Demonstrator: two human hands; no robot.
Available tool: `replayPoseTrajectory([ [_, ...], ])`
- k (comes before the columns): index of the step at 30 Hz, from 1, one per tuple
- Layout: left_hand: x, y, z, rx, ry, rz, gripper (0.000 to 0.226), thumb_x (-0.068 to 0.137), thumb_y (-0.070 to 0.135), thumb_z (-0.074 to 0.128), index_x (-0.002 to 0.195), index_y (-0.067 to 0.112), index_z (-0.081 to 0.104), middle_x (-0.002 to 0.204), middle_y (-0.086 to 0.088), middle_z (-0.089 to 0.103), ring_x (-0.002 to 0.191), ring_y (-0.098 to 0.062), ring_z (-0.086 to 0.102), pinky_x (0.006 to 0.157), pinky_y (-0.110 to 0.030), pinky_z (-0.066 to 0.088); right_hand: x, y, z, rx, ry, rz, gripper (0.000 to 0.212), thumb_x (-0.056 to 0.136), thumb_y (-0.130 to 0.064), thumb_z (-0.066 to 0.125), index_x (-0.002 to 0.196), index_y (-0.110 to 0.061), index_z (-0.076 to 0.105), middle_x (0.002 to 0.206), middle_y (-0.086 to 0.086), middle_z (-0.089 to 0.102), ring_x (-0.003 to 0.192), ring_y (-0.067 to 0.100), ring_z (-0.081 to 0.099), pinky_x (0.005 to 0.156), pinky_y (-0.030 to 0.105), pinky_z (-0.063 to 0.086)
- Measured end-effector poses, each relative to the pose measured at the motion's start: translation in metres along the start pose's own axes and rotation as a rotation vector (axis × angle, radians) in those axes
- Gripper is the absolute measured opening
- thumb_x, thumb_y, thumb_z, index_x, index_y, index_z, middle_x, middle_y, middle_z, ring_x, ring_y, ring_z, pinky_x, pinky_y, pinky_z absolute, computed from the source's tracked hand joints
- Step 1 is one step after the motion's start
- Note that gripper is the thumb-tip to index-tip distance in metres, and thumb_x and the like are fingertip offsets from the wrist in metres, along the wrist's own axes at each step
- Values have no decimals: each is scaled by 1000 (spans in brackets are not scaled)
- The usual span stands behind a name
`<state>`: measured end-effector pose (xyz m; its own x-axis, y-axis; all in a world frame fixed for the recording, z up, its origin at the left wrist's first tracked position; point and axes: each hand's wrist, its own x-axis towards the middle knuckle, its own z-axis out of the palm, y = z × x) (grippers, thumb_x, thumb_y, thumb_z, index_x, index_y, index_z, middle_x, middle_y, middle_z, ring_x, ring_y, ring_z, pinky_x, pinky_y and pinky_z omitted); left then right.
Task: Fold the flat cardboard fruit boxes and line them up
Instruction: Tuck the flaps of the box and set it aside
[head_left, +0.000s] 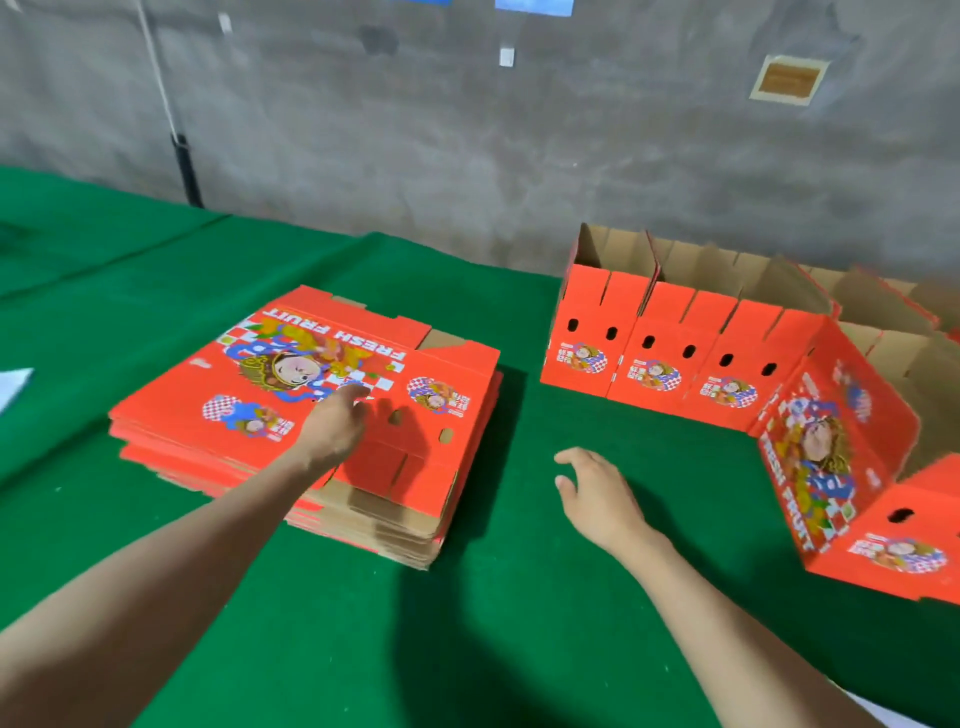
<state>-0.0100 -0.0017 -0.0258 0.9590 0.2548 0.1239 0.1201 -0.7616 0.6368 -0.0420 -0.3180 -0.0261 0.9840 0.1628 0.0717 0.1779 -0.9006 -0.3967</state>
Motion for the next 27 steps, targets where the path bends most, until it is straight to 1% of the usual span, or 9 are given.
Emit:
replayPoseTrajectory([
  [4, -1, -26, -4, 494, -301, 85, 47, 101, 20, 32, 148, 26, 29, 159, 4, 12, 146, -22, 10, 113, -55, 14, -8, -12, 19, 16, -62, 48, 33, 97, -19, 50, 130, -14, 51, 134, 6, 53, 127, 22, 46, 105, 29, 33],
  [8, -33, -26, 10, 398, -168, 341, 28, 96, 32, 44, 108, 25, 68, 120, -2, 66, 111, -25, 57, 92, -33, 40, -22, -9, 32, 105, -109, 161, 33, 98, -19, 50, 130, -14, 51, 135, 4, 54, 128, 20, 46, 105, 28, 33],
  [11, -44, -28, 13, 96, 31, 384, 21, 87, 24, 60, 101, 15, 72, 105, -11, 71, 95, -33, 66, 82, -37, 50, -29, -6, 42, 198, -139, 269, 34, 97, -17, 50, 130, -10, 51, 134, 9, 55, 127, 21, 48, 104, 26, 33],
  [14, -31, -33, 8, 268, 7, 193, 54, 93, 29, 55, 142, 15, 40, 154, -9, 30, 140, -31, 29, 111, -49, 22, -29, -8, 50, 295, -150, 375, 37, 98, -16, 49, 134, -7, 48, 134, 12, 55, 126, 23, 50, 103, 27, 35],
  [16, -33, -32, 12, 473, -173, 131, 60, 97, 46, 40, 150, 25, 23, 160, 3, 10, 147, -24, 6, 114, -52, 4, -26, -12, 54, 373, -141, 437, 40, 98, -16, 48, 136, -4, 45, 135, 13, 54, 125, 25, 50, 103, 29, 36],
  [18, -43, -30, 18, 522, -247, 252, 51, 93, 51, 35, 137, 28, 47, 150, 0, 36, 139, -26, 29, 113, -47, 20, -23, -13, 59, 535, -100, 539, 37, 97, -16, 48, 130, -1, 50, 131, 18, 56, 116, 28, 56, 99, 34, 42],
  [20, -53, -23, 14, 312, -204, 387, 39, 84, 45, 42, 99, 20, 70, 109, -7, 66, 105, -30, 59, 87, -38, 48, -21, -10, 60, 794, -50, 689, 24, 96, -16, 50, 112, -2, 61, 122, 24, 61, 95, 26, 61, 83, 33, 46],
  [22, -54, -18, 7, 101, -144, 407, 18, 86, 24, 58, 80, 13, 71, 88, -7, 68, 86, -32, 63, 69, -32, 48, -19, -3, 57, 1041, 44, 880, 31, 95, -20, 55, 116, 2, 60, 120, 26, 61, 97, 27, 60, 84, 35, 47],
  [27, -35, -14, 1, 42, -96, 253, 27, 85, 7, 64, 112, 4, 68, 120, -16, 61, 113, -36, 56, 86, -33, 43, -19, 12, 52, 1025, 237, 1012, 40, 93, -17, 60, 122, 8, 54, 126, 22, 56, 113, 32, 54, 89, 37, 42],
])
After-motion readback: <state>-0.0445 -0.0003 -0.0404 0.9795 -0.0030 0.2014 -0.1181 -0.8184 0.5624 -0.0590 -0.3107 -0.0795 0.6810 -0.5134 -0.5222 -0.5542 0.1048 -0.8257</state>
